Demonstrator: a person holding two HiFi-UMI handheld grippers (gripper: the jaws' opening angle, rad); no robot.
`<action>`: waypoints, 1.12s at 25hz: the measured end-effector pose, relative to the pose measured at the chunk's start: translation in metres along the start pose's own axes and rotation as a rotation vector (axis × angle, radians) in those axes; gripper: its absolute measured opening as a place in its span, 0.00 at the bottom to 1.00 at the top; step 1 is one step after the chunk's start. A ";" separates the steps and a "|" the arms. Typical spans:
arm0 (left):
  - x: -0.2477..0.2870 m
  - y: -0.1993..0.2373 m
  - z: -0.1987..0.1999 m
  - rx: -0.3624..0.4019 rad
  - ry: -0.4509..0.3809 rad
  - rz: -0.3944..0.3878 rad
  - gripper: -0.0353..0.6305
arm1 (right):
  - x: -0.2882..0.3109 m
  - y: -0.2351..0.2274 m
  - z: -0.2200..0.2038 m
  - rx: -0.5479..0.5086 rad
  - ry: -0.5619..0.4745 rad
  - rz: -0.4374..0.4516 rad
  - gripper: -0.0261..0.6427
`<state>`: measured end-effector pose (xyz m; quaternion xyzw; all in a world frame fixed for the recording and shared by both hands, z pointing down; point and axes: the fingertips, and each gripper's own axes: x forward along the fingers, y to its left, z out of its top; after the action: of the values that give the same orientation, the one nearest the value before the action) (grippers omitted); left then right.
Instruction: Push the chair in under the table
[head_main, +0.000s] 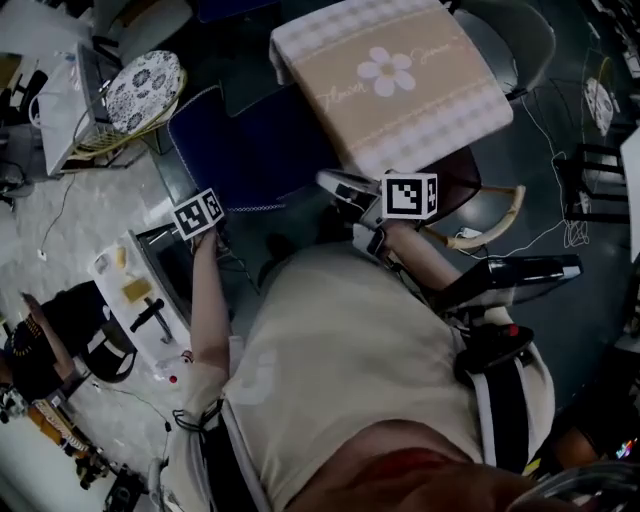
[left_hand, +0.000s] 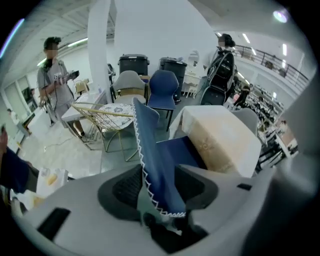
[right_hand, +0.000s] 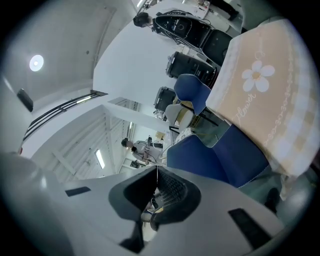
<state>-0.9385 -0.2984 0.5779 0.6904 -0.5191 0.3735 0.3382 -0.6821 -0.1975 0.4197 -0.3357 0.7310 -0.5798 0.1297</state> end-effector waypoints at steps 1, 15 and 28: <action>-0.003 0.001 -0.002 0.036 0.007 0.021 0.36 | 0.002 -0.002 0.000 0.008 0.002 -0.001 0.06; -0.051 -0.024 -0.046 0.222 -0.041 0.050 0.29 | 0.055 0.010 -0.018 0.049 0.167 0.196 0.06; -0.109 -0.037 -0.049 0.143 -0.217 -0.150 0.07 | 0.047 0.045 -0.058 -0.003 0.075 0.178 0.06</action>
<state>-0.9304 -0.1970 0.5050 0.7859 -0.4718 0.3064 0.2567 -0.7661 -0.1792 0.4043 -0.2478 0.7631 -0.5770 0.1528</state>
